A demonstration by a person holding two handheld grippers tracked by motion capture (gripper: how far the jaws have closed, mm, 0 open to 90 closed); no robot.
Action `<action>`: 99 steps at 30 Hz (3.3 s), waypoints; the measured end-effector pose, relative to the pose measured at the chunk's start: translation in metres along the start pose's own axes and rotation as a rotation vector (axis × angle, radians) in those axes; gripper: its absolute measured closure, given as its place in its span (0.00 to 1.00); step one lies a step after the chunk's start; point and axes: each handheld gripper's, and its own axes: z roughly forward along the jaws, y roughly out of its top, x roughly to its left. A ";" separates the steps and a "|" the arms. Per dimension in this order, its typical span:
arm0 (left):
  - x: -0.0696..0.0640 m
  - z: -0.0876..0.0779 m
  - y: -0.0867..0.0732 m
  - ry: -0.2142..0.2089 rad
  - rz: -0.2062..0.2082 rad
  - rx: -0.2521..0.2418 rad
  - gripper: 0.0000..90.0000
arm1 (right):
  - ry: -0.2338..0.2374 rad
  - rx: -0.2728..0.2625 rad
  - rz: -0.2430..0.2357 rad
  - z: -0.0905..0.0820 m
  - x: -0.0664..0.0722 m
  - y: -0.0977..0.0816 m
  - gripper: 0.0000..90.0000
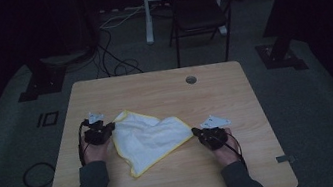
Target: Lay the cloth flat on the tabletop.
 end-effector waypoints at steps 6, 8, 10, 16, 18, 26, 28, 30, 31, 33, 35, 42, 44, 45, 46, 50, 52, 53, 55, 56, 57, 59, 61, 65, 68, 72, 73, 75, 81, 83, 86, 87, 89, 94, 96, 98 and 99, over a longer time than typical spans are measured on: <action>0.007 0.002 -0.011 0.008 -0.033 0.023 0.98 | -0.016 0.002 0.012 -0.008 -0.006 -0.007 1.00; 0.008 0.002 -0.013 0.013 -0.039 0.027 0.98 | -0.022 0.005 0.014 -0.010 -0.007 -0.008 1.00; 0.010 0.000 -0.015 0.018 -0.050 0.026 0.98 | -0.037 0.010 0.009 -0.012 -0.007 -0.009 1.00; 0.017 -0.007 -0.015 0.036 -0.087 0.002 0.89 | -0.055 0.009 0.028 -0.021 -0.014 -0.015 1.00; 0.017 -0.010 -0.013 0.043 -0.090 -0.014 0.88 | -0.049 -0.001 0.034 -0.021 -0.014 -0.013 1.00; 0.004 -0.007 0.001 0.011 -0.027 -0.034 0.86 | -0.017 -0.008 -0.002 -0.006 -0.006 0.000 0.96; -0.002 0.000 0.006 -0.005 -0.009 -0.028 0.86 | -0.011 -0.008 -0.009 0.001 -0.003 0.004 0.95; -0.009 0.007 0.011 -0.021 0.015 -0.017 0.86 | -0.006 -0.002 -0.018 0.007 0.000 0.008 0.95; -0.013 0.010 0.014 -0.030 0.025 -0.013 0.86 | -0.001 -0.001 -0.020 0.011 0.002 0.010 0.95; -0.021 0.017 0.019 -0.042 0.055 -0.005 0.86 | 0.005 0.001 -0.025 0.017 0.004 0.012 0.95; -0.030 0.025 0.023 -0.054 0.084 0.007 0.86 | 0.010 0.006 -0.027 0.023 0.007 0.015 0.95; -0.060 0.048 0.037 -0.098 0.185 0.052 0.90 | 0.019 0.039 -0.040 0.045 0.011 0.016 0.95; -0.068 0.054 0.039 -0.108 0.210 0.064 0.90 | 0.024 0.046 -0.040 0.049 0.012 0.018 0.95; -0.072 0.057 0.040 -0.110 0.228 0.073 0.90 | 0.023 0.049 -0.043 0.051 0.013 0.018 0.95; -0.075 0.060 0.040 -0.112 0.245 0.084 0.91 | 0.024 0.052 -0.047 0.053 0.013 0.019 0.95; -0.086 0.072 0.039 -0.113 0.294 0.125 0.92 | 0.029 0.078 -0.056 0.059 0.013 0.018 0.95; -0.089 0.077 0.038 -0.111 0.299 0.144 0.94 | 0.028 0.097 -0.058 0.062 0.013 0.015 0.95; -0.089 0.079 0.038 -0.107 0.304 0.156 0.96 | 0.025 0.107 -0.063 0.063 0.013 0.014 0.95; -0.089 0.083 0.037 -0.094 0.302 0.178 0.99 | 0.024 0.117 -0.067 0.063 0.015 0.010 0.95; -0.087 0.084 0.037 -0.096 0.297 0.183 1.00 | 0.025 0.111 -0.065 0.062 0.015 0.008 0.95; -0.086 0.084 0.037 -0.101 0.286 0.182 1.00 | 0.028 0.108 -0.058 0.061 0.015 0.007 0.96; -0.085 0.085 0.037 -0.100 0.276 0.182 1.00 | 0.026 0.108 -0.053 0.059 0.015 0.006 0.96; -0.084 0.085 0.038 -0.097 0.277 0.186 1.00 | 0.023 0.109 -0.047 0.054 0.016 0.002 0.96; -0.080 0.086 0.040 -0.072 0.262 0.195 1.00 | 0.021 0.108 -0.045 0.049 0.017 -0.002 0.97; -0.075 0.086 0.041 -0.053 0.240 0.194 1.00 | 0.013 0.117 -0.054 0.045 0.018 -0.004 0.98; -0.064 0.086 0.042 -0.032 0.207 0.197 1.00 | 0.000 0.123 -0.062 0.040 0.019 -0.006 0.98; -0.061 0.085 0.042 -0.027 0.199 0.197 1.00 | 0.000 0.122 -0.061 0.039 0.019 -0.007 0.98; -0.056 0.084 0.042 -0.022 0.186 0.196 1.00 | -0.003 0.121 -0.050 0.038 0.018 -0.008 0.99; -0.046 0.083 0.043 -0.016 0.154 0.200 1.00 | -0.024 0.129 -0.067 0.034 0.018 -0.010 0.99; -0.045 0.083 0.043 -0.013 0.143 0.200 1.00 | -0.027 0.133 -0.063 0.033 0.018 -0.010 0.99; -0.045 0.082 0.043 -0.003 0.137 0.193 0.97 | -0.040 0.134 -0.062 0.030 0.013 -0.012 0.99; -0.045 0.082 0.043 -0.003 0.137 0.193 0.95 | -0.042 0.135 -0.066 0.030 0.012 -0.012 1.00; -0.047 0.076 0.043 -0.015 0.153 0.171 0.93 | -0.058 0.140 -0.066 0.029 0.010 -0.012 0.99; -0.057 0.050 0.036 -0.060 0.225 0.105 0.90 | -0.075 0.149 -0.081 0.030 0.005 -0.011 0.99; -0.059 0.036 0.025 -0.078 0.244 0.093 0.90 | -0.095 0.158 -0.087 0.030 0.001 -0.010 0.99; -0.058 0.030 0.015 -0.087 0.239 0.089 0.90 | -0.105 0.160 -0.087 0.031 -0.003 -0.009 0.99; -0.058 0.030 0.015 -0.087 0.239 0.089 0.90 | -0.109 0.160 -0.085 0.031 -0.005 -0.009 0.99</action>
